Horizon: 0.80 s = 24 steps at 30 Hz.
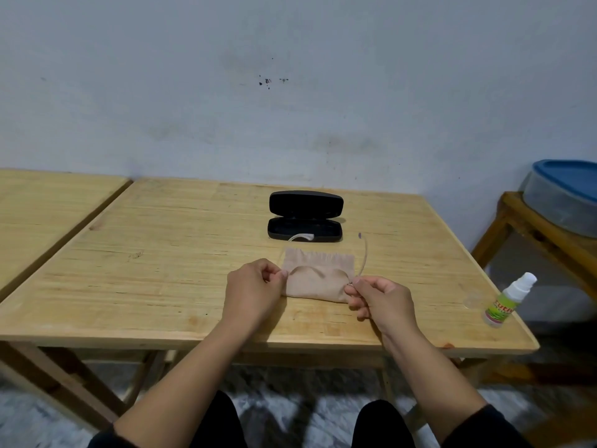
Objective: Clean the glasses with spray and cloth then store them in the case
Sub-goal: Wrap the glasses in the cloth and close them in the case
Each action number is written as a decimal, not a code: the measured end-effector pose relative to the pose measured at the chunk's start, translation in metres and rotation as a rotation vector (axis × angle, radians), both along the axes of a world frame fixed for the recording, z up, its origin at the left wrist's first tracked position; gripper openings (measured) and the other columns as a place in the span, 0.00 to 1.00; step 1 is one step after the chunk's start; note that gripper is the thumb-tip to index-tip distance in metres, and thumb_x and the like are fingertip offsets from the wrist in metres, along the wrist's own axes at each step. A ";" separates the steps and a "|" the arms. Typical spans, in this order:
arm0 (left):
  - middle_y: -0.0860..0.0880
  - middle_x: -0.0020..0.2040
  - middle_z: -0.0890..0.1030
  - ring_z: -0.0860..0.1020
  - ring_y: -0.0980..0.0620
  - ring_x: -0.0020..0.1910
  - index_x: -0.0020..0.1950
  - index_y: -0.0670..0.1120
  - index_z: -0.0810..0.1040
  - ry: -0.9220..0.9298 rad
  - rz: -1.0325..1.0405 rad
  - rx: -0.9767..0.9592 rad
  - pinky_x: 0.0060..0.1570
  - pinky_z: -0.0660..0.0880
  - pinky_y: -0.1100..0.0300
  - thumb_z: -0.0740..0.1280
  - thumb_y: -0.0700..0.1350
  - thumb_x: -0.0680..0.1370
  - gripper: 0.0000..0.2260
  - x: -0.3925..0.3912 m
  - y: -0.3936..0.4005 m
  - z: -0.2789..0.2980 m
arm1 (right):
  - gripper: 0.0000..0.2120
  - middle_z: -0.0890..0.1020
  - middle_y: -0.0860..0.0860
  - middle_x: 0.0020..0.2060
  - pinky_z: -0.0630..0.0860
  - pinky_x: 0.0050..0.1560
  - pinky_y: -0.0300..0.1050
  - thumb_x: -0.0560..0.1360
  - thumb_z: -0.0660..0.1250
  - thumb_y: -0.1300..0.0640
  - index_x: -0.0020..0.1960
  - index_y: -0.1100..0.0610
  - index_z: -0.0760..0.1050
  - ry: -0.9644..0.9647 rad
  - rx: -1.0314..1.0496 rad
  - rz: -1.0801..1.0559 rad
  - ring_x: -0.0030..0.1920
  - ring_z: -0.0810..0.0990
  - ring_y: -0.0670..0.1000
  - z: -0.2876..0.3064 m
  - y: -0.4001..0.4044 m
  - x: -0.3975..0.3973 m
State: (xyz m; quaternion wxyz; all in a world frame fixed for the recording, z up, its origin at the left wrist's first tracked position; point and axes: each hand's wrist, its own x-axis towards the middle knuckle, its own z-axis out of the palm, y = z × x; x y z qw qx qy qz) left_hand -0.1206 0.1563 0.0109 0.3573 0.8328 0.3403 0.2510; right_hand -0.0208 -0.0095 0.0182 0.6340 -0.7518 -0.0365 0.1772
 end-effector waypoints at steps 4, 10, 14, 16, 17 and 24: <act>0.56 0.31 0.78 0.75 0.60 0.33 0.39 0.50 0.77 0.025 0.060 -0.007 0.30 0.68 0.66 0.70 0.55 0.72 0.09 0.008 0.001 0.000 | 0.07 0.85 0.52 0.40 0.77 0.30 0.38 0.75 0.67 0.58 0.52 0.57 0.77 0.050 0.052 -0.041 0.36 0.84 0.48 -0.006 0.004 0.004; 0.56 0.38 0.79 0.76 0.57 0.39 0.44 0.49 0.78 0.087 -0.012 0.048 0.32 0.64 0.72 0.66 0.47 0.76 0.04 0.004 0.020 -0.001 | 0.03 0.85 0.53 0.36 0.78 0.34 0.42 0.73 0.68 0.61 0.46 0.55 0.77 -0.047 -0.005 -0.063 0.35 0.82 0.51 -0.002 -0.010 0.015; 0.55 0.40 0.78 0.74 0.58 0.41 0.49 0.48 0.80 0.100 -0.052 0.082 0.43 0.66 0.67 0.65 0.46 0.77 0.05 0.014 0.041 0.006 | 0.04 0.83 0.54 0.36 0.75 0.34 0.42 0.74 0.67 0.61 0.48 0.56 0.79 -0.134 -0.088 -0.062 0.35 0.78 0.50 -0.001 -0.013 0.044; 0.53 0.43 0.81 0.75 0.57 0.41 0.50 0.49 0.81 0.108 -0.099 0.063 0.44 0.67 0.66 0.67 0.48 0.76 0.07 0.027 0.048 0.008 | 0.06 0.83 0.52 0.38 0.74 0.35 0.41 0.74 0.68 0.59 0.50 0.56 0.81 -0.200 -0.184 0.024 0.36 0.78 0.48 -0.002 -0.007 0.059; 0.51 0.44 0.83 0.76 0.56 0.41 0.50 0.49 0.82 0.111 -0.124 0.052 0.44 0.68 0.66 0.67 0.48 0.75 0.07 0.034 0.051 0.009 | 0.07 0.83 0.51 0.39 0.75 0.38 0.41 0.73 0.69 0.58 0.50 0.55 0.82 -0.236 -0.237 0.074 0.38 0.79 0.48 -0.001 -0.003 0.065; 0.53 0.43 0.80 0.74 0.59 0.41 0.52 0.50 0.82 0.215 -0.279 0.080 0.41 0.67 0.68 0.72 0.47 0.72 0.10 0.063 0.056 0.009 | 0.09 0.81 0.51 0.43 0.71 0.38 0.31 0.70 0.73 0.59 0.50 0.57 0.82 -0.382 -0.467 0.305 0.45 0.79 0.50 0.005 0.026 0.090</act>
